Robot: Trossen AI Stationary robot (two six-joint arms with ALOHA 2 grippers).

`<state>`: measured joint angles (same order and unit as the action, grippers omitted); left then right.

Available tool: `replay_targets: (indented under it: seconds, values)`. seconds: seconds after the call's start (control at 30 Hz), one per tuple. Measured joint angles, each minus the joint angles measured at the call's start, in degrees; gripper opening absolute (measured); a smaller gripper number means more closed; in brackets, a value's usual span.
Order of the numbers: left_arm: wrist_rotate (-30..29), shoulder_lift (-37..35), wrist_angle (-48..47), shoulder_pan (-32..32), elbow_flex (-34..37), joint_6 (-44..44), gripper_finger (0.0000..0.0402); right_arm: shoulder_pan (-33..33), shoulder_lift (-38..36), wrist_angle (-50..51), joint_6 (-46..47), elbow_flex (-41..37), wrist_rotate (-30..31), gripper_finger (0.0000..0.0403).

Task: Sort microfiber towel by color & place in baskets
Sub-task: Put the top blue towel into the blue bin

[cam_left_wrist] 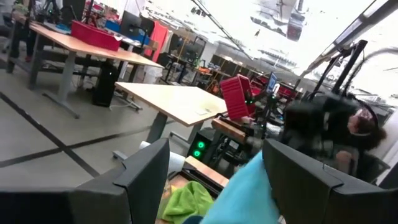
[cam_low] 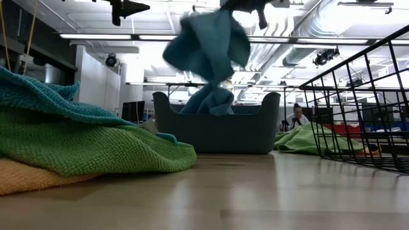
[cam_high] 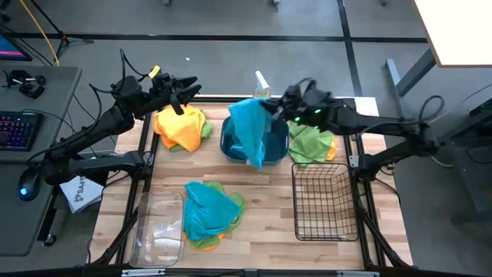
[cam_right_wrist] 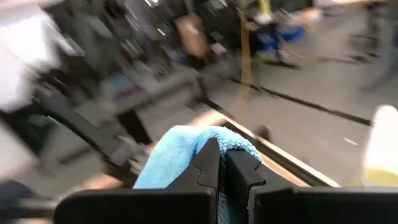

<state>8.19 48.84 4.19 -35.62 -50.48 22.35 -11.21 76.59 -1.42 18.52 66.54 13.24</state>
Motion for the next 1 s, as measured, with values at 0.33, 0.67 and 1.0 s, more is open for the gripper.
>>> replay_targets:
  seconds: [0.33,0.67,1.0]
  values:
    - [0.1,0.0,-0.1,0.0,0.0,-0.1,0.0244,7.3,3.7,21.5,1.1,0.0,12.5,0.0000]
    - [0.0,0.0,-0.1,0.0,0.0,0.0,0.0244,8.8,12.3,14.8,-1.0,0.0,-0.5,0.0000]
    - [0.0,0.0,-0.1,0.1,0.0,1.6,0.0244,4.4,25.5,13.3,1.4,0.0,-8.3,0.0000]
